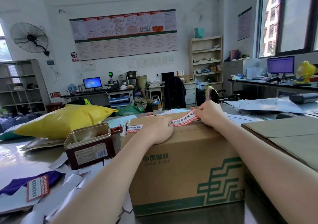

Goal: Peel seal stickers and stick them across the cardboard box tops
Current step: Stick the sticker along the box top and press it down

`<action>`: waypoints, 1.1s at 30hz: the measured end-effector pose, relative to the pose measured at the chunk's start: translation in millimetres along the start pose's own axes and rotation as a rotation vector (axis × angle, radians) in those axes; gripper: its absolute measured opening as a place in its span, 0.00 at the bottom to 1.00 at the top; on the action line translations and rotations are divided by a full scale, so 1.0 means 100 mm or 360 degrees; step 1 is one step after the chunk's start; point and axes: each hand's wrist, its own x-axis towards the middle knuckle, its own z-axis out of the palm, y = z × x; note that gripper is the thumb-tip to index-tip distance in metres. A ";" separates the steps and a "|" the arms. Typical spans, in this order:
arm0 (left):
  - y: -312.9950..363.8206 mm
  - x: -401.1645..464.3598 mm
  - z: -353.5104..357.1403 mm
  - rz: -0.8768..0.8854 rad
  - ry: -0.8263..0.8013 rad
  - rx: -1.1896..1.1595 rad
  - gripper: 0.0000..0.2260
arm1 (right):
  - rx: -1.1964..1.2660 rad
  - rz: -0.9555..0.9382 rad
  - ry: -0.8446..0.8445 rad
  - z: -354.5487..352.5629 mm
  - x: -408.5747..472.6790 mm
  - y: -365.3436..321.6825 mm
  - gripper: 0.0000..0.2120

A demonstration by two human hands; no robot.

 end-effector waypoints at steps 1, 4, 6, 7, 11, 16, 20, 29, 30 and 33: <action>0.02 -0.02 -0.01 0.0043 0.0020 0.0028 0.17 | -0.0012 0.0001 0.0004 0.01 0.01 0.01 0.17; 0.07 -0.07 -0.03 0.0187 0.0029 0.0127 0.19 | -0.0054 0.0003 0.0008 0.02 0.03 0.02 0.16; 0.07 -0.07 -0.03 0.0221 -0.0011 0.0124 0.19 | -0.0113 -0.0014 0.0006 0.02 0.03 0.01 0.17; 0.06 -0.08 -0.03 0.0220 -0.0024 0.0105 0.19 | -0.0154 -0.0026 0.0013 0.03 0.02 0.01 0.17; 0.05 -0.10 -0.02 0.0224 -0.0009 0.0066 0.19 | -0.0298 -0.0081 0.0102 0.06 -0.03 -0.01 0.15; 0.06 -0.11 -0.03 0.0221 -0.0040 0.0026 0.19 | -0.0632 -0.0094 0.0212 0.04 -0.15 -0.09 0.12; 0.06 -0.12 -0.04 0.0206 -0.0052 0.0009 0.19 | -0.0751 -0.0104 0.0265 0.04 -0.19 -0.14 0.14; 0.12 -0.19 -0.06 0.0210 0.0103 0.0007 0.18 | -0.0486 -0.0637 0.0337 0.02 -0.18 -0.07 0.13; 0.13 -0.20 -0.06 0.0213 0.0155 0.0029 0.17 | -0.0426 -0.0788 0.0143 0.03 -0.19 -0.10 0.14; 0.14 -0.24 -0.05 0.0210 0.0258 0.0090 0.17 | -0.0492 -0.0720 -0.0318 0.05 -0.21 -0.12 0.18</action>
